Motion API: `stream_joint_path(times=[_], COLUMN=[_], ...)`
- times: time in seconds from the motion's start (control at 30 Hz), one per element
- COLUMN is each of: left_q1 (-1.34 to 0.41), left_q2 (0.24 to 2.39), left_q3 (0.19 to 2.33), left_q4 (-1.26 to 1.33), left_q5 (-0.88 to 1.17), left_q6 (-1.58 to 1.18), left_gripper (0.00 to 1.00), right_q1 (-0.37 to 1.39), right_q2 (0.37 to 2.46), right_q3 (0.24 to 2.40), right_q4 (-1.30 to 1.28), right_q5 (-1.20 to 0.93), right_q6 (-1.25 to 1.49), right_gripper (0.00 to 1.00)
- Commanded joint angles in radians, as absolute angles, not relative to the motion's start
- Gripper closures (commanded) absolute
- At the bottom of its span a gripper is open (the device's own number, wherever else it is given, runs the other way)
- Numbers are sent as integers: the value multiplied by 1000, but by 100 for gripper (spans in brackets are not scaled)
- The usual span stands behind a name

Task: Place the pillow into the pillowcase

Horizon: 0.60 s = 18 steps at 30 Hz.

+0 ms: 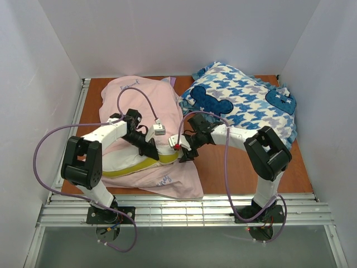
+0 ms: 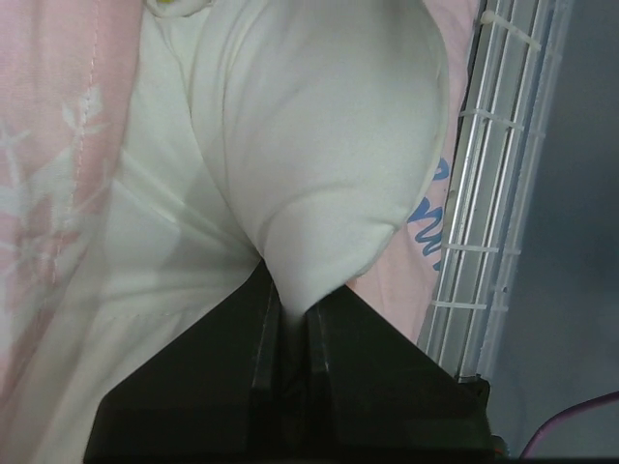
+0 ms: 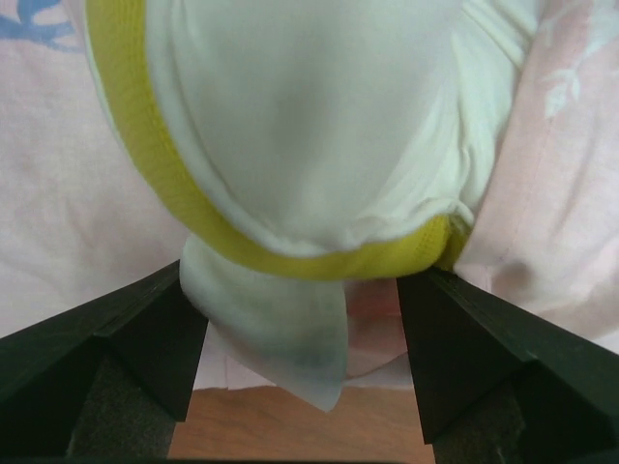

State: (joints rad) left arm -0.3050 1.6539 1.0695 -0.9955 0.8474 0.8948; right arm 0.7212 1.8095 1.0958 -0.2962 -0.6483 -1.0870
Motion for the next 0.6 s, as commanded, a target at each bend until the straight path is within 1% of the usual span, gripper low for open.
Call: stream_joint_path(times=[0.0,0.03,0.1,0.13,0.17,0.23,0.27,0.43,0.53,0.57], left_q1=[-278,-269,-242,-232,-218,-204,-192,-161,-156,-155], left_q2=[1615,1624,1646,1654,1660,1683,1693,1746,1747,1744], left_q3=[1132,1143,1167,1173,1180,1198,1204,1239,1239,1238], left_q4=[-1051,-1046,-1037,-1023,-1016,-990,-985,-974,-982,-982], left_q5=[966,977,994,996,993,992,997,1054,1058,1058], left_q6=[842,809,776,766,743,720,703,650,647,650], left_gripper=[100,100,100,100,100,100,100,100,100,100], right_q1=[736,739,752,755,758,770,775,805,811,811], right_q2=[1859,1867,1878,1878,1873,1856,1849,1813,1839,1844], right_q3=[1176,1189,1212,1215,1213,1201,1180,1124,1123,1121], right_q4=[-340,-369,-429,-502,-529,-590,-603,-612,-604,-604], right_q5=[-782,-807,-860,-874,-888,-917,-925,-956,-939,-937], right_q6=[-1088,-1092,-1127,-1143,-1152,-1180,-1183,-1169,-1143,-1134], right_gripper=[30,31,39,44,53,59,62,61,77,88])
